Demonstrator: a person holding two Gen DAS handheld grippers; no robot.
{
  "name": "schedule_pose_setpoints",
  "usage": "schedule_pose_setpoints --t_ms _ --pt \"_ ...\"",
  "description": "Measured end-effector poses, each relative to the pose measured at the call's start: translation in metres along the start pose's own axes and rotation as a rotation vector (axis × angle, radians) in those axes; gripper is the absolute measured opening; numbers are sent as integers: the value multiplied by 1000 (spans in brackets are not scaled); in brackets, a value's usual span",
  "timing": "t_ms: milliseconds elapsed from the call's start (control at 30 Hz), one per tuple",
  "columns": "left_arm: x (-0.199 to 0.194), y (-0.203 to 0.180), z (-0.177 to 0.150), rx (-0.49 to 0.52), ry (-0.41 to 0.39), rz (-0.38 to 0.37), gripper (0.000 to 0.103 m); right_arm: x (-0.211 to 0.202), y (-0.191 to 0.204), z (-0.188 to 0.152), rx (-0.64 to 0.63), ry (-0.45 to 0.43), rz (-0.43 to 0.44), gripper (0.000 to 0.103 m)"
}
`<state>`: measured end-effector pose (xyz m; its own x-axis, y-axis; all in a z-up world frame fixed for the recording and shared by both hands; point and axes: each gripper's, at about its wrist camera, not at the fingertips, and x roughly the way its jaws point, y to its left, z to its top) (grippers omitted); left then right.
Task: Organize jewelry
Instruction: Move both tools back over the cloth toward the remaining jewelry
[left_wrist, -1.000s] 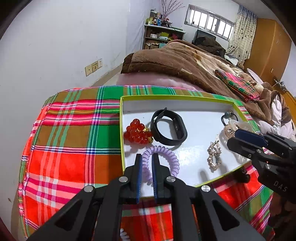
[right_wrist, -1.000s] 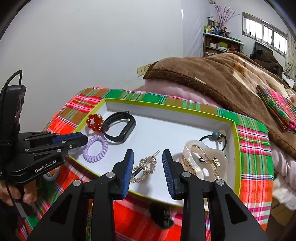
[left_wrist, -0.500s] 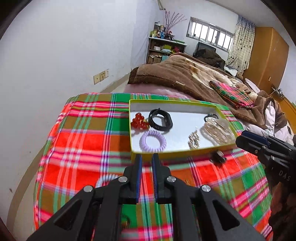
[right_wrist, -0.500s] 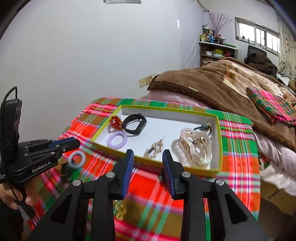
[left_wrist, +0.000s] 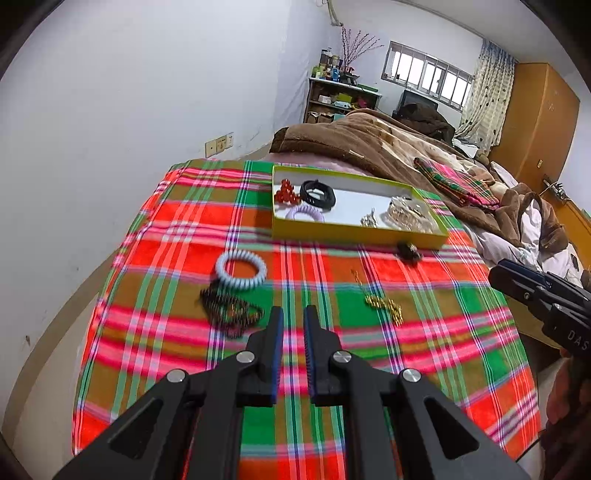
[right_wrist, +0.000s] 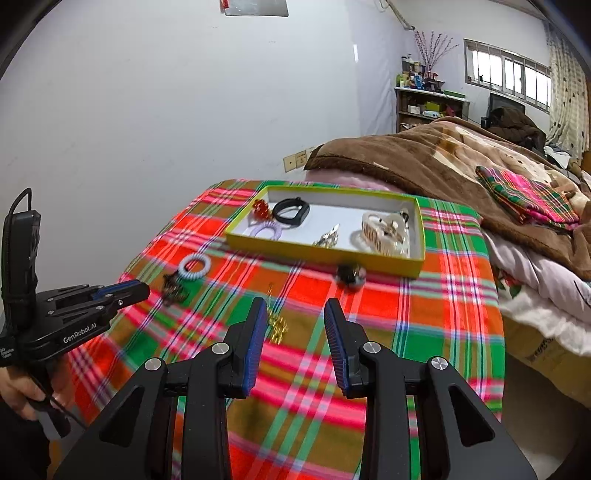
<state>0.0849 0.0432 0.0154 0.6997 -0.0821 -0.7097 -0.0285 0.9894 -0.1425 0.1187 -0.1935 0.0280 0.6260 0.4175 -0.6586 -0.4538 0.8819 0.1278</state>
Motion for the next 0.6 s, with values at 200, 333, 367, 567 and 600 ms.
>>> schedule_pose_setpoints --t_ms 200,333,367,567,600 --pt "-19 -1 -22 -11 -5 -2 11 -14 9 -14 -18 -1 7 33" --pt "-28 -4 -29 -13 -10 -5 11 -19 13 -18 -18 -3 20 33" --pt "-29 -3 -30 -17 -10 -7 11 -20 14 -19 -18 -4 21 33" --pt "-31 3 -39 -30 2 -3 11 -16 18 -23 -27 10 24 33" --pt "-30 5 -40 -33 6 -1 11 -14 18 -23 -28 13 24 33"
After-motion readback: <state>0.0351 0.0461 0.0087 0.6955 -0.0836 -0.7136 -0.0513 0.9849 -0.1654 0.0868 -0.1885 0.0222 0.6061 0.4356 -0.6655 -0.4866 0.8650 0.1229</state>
